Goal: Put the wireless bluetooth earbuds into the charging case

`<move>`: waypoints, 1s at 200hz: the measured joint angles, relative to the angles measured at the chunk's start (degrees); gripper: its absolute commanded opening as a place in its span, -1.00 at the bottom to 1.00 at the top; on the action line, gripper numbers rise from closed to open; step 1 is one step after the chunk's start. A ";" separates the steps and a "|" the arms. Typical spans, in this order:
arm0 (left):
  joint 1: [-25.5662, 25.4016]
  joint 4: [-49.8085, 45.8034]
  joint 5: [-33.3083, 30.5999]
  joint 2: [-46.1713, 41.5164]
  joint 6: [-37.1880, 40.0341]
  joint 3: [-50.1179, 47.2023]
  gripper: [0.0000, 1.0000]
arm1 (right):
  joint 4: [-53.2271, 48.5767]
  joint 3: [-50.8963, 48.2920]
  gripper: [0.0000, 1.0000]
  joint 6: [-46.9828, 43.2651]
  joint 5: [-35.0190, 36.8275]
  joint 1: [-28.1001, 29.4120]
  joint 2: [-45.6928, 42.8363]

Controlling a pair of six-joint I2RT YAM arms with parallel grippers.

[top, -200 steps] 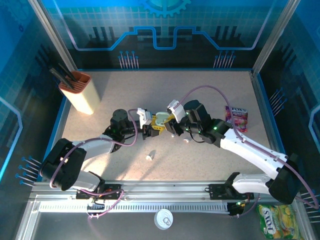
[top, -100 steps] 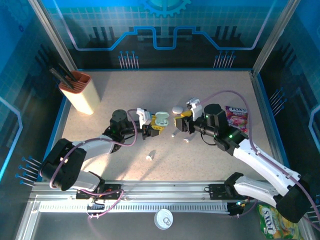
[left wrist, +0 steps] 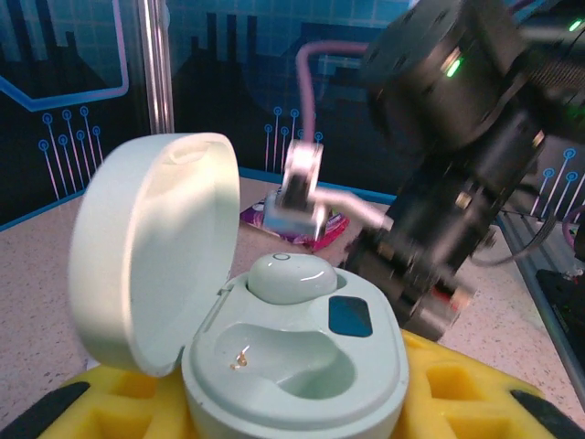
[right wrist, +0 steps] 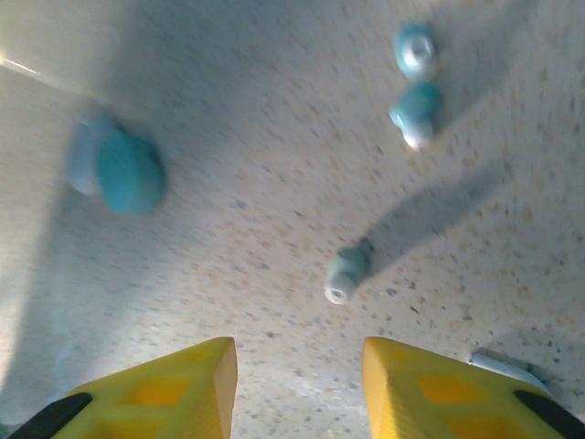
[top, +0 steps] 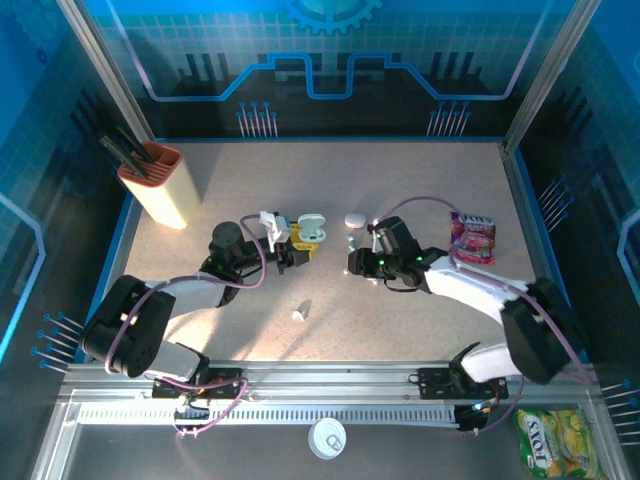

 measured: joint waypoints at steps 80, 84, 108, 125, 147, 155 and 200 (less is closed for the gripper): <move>0.04 -0.66 -2.23 -3.89 0.22 -1.88 -0.27 | -0.09 5.73 -0.41 2.27 -1.84 0.63 14.19; 0.04 -0.72 -2.47 -4.20 0.24 -2.01 -0.27 | 0.04 5.84 -0.42 2.27 -1.88 0.61 14.49; 0.04 -1.60 -3.39 -5.88 0.42 -2.29 -0.27 | 0.07 5.97 -0.46 2.27 -2.01 0.52 15.21; 0.04 -1.75 -3.93 -6.56 0.42 -2.51 -0.26 | -0.02 5.99 -0.47 2.29 -1.68 0.44 15.21; 0.04 -1.90 -4.31 -6.67 0.42 -2.58 -0.25 | -0.83 5.99 -0.48 2.29 -1.01 -0.04 15.17; 0.04 -1.90 -4.50 -6.67 0.42 -2.58 -0.25 | -1.29 5.95 -0.48 2.29 -0.76 -0.33 14.95; 0.04 -1.88 -4.92 -6.67 0.39 -2.58 -0.24 | -2.95 5.81 -0.46 2.25 0.68 -1.01 11.56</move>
